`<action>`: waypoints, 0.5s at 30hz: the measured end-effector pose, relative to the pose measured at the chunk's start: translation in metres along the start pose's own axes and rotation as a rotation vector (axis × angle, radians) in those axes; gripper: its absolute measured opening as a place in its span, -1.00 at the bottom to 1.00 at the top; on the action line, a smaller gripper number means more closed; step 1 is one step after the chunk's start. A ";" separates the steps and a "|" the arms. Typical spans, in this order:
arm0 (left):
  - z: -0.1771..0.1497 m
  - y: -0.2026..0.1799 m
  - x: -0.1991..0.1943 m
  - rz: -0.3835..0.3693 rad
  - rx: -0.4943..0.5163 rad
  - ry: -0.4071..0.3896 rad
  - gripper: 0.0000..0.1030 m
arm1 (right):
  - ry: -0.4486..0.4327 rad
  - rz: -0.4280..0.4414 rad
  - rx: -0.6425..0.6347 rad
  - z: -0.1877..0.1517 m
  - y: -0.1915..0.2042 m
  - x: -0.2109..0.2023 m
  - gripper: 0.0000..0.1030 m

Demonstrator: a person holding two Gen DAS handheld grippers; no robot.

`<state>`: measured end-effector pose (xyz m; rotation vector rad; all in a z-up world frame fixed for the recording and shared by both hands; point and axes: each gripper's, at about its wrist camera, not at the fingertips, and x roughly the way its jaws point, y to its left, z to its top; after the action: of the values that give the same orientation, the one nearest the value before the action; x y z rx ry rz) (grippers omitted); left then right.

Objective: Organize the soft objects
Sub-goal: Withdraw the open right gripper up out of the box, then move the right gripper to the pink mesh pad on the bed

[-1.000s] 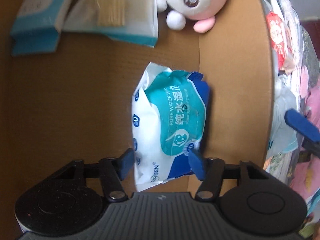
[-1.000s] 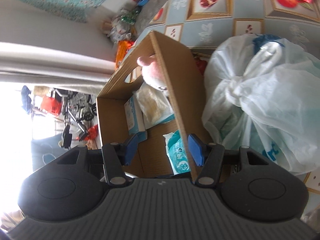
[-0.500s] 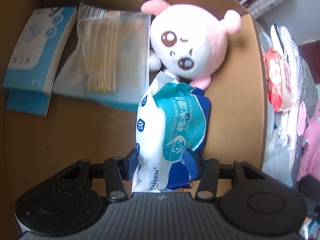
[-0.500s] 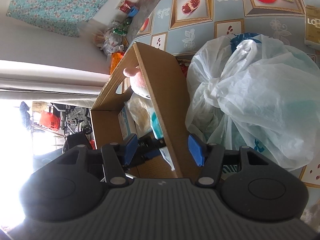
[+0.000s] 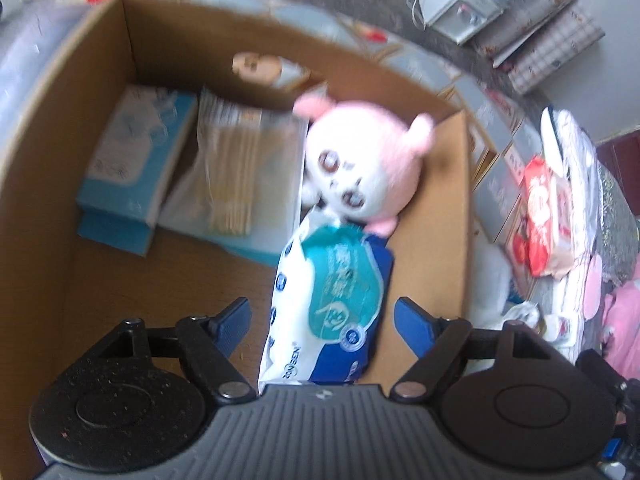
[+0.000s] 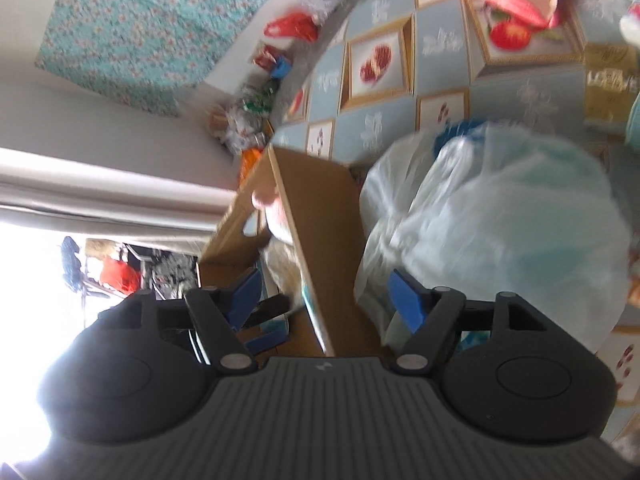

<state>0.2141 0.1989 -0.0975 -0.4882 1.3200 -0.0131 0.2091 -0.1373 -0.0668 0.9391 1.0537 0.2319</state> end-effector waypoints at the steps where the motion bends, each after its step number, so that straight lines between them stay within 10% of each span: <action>1: 0.001 -0.007 -0.007 0.004 0.010 -0.025 0.56 | -0.016 0.007 0.005 0.004 -0.004 -0.006 0.39; 15: 0.007 -0.191 -0.012 -0.117 0.186 -0.146 0.66 | -0.239 -0.196 -0.181 0.082 -0.077 -0.124 0.39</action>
<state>0.2679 0.0329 -0.0180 -0.3997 1.1336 -0.1925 0.1934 -0.3008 -0.0327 0.6765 0.8806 0.0496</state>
